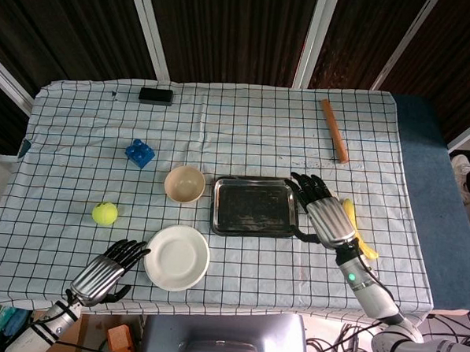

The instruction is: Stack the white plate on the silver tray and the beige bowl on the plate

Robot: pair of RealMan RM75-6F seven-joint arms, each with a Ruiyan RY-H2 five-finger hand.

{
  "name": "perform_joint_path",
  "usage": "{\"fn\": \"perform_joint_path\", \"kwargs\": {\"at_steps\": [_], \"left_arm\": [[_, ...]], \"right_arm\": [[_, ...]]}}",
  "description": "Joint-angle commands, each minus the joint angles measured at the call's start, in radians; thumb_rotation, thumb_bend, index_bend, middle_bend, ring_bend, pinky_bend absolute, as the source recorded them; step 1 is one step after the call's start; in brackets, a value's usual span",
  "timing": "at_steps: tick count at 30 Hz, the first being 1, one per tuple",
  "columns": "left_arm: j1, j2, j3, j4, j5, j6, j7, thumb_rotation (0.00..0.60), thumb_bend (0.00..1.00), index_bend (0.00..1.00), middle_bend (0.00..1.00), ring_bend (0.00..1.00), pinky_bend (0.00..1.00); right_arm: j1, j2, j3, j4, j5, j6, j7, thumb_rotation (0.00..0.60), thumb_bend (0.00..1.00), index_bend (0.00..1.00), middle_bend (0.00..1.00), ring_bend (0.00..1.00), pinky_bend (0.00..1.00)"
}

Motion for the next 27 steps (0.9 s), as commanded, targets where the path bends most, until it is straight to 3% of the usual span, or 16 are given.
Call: {"fn": "perform_joint_path", "kwargs": {"at_steps": [1,7,18,27], "left_arm": [[-0.001,-0.004,0.005,0.002,0.008,0.007,-0.003,0.6,0.37,0.0,0.02,0.0,0.07],[0.033,-0.103,0.022,0.083,0.077,0.103,0.001,0.6,0.36,0.01,0.02,0.0,0.07],[0.1,-0.365,0.028,0.39,0.148,0.281,-0.046,0.6,0.37,0.21,0.05,0.0,0.07],[0.125,-0.491,0.05,0.571,0.158,0.329,-0.083,0.6,0.37,0.28,0.08,0.0,0.07]], "right_arm": [[-0.001,0.009,-0.007,-0.009,0.007,0.005,-0.009,0.6,0.21,0.0,0.0,0.0,0.0],[-0.018,0.045,-0.024,-0.024,0.003,0.03,-0.005,0.6,0.21,0.0,0.0,0.0,0.0],[-0.101,0.141,-0.091,-0.012,-0.037,0.105,0.073,0.6,0.21,0.0,0.0,0.0,0.0],[-0.113,0.179,-0.096,-0.008,-0.027,0.102,0.107,0.6,0.21,0.0,0.0,0.0,0.0]]}}
